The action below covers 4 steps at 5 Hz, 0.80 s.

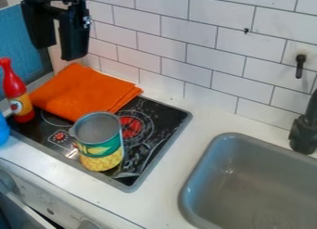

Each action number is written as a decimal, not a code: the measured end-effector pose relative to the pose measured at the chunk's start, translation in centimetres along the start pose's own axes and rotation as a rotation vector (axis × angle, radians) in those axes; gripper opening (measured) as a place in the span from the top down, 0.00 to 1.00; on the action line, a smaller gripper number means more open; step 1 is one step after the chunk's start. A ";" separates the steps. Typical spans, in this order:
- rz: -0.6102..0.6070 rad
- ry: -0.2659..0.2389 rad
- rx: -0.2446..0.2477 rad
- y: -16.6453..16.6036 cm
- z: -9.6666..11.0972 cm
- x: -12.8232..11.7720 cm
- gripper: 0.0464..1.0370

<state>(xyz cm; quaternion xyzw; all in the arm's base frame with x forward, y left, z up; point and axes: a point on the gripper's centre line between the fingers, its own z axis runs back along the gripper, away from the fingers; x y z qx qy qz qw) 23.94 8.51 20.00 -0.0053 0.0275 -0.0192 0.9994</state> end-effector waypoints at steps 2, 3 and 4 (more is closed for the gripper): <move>-0.009 -0.014 0.020 2.1 -0.1 0.4 0.04; 0.031 -0.039 0.023 5.1 0.7 0.2 0.04; 0.029 -0.026 0.031 6.5 0.6 0.2 0.04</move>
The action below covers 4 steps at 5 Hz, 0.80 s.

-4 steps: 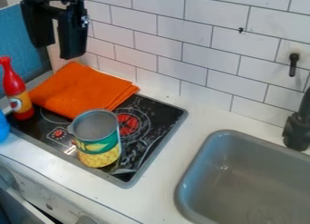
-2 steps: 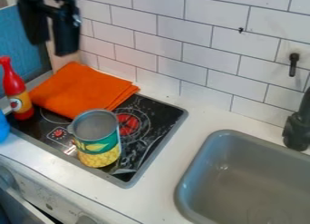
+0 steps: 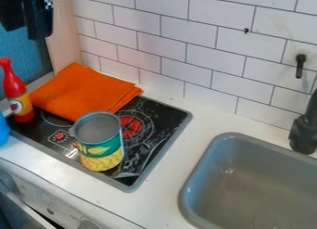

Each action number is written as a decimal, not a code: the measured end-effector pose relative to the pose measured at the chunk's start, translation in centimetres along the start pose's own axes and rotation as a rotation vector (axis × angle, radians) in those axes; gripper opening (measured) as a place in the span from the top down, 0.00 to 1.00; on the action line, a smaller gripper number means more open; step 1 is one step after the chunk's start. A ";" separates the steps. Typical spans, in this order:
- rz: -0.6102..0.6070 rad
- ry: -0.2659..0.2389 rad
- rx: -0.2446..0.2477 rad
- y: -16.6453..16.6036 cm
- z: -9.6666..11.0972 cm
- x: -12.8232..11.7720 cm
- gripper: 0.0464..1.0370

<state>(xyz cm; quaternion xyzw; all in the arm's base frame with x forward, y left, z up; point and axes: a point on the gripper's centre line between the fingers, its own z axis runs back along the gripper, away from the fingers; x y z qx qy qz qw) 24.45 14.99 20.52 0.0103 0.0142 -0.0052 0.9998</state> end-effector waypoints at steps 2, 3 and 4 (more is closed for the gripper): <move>0.007 0.019 0.068 4.6 -1.5 0.4 0.04; 0.022 0.004 0.068 6.0 -1.4 0.9 0.04; 0.033 0.014 0.068 6.5 -2.0 1.1 0.04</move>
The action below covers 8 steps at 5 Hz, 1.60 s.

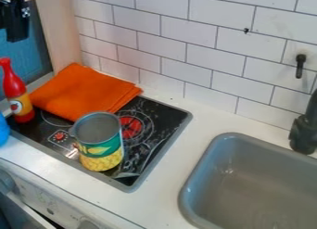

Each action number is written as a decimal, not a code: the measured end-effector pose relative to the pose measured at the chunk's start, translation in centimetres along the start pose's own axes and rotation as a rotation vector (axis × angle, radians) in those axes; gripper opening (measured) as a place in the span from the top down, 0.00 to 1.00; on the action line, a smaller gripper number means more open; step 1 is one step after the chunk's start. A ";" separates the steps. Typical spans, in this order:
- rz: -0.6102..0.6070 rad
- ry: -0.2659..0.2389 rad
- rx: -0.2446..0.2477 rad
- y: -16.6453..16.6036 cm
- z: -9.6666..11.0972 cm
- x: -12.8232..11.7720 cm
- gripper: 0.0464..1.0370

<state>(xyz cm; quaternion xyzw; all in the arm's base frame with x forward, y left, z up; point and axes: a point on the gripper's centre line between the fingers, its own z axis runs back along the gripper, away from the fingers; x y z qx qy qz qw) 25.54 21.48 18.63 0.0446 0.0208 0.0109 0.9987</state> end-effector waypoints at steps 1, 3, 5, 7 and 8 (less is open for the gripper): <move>0.014 0.037 0.005 0.6 -1.4 0.2 0.04; 0.046 0.092 0.022 1.2 -2.5 0.1 0.04; 0.097 0.131 0.003 3.3 -3.8 -0.8 0.04; 0.089 0.124 -0.019 3.5 -4.0 -0.3 0.04; 0.076 0.146 -0.060 2.5 -5.0 -0.7 0.04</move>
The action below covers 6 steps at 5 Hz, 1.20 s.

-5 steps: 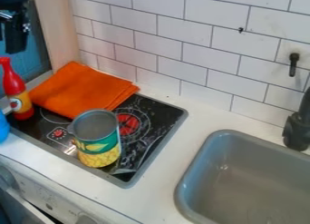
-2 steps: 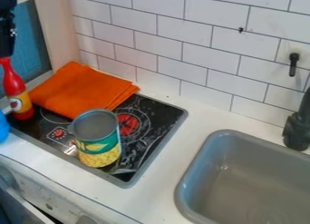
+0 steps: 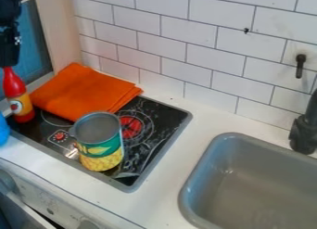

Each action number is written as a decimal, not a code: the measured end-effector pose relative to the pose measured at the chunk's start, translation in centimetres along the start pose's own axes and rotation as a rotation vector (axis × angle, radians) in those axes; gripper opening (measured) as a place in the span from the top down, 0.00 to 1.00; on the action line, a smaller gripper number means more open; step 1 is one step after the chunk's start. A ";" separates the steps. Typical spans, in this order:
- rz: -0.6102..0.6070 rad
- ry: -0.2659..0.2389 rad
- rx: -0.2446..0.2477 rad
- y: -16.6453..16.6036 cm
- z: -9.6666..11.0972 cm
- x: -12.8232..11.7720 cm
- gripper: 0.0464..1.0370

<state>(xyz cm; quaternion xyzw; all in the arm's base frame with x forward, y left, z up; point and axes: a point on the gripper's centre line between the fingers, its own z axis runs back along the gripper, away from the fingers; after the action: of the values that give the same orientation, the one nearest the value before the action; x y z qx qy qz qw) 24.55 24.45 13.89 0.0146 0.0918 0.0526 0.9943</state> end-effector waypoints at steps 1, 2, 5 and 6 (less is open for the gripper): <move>0.001 0.025 -0.008 -0.2 -0.8 -0.3 0.04; 0.030 0.043 0.030 0.3 -1.4 -0.6 0.04; 0.035 0.024 -0.010 0.2 -1.3 0.6 0.09; 0.040 0.017 -0.013 0.2 -1.3 0.7 0.38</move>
<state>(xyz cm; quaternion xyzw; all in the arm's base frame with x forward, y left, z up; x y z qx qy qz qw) 25.01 24.74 12.50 0.0096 0.0994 0.0731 0.9923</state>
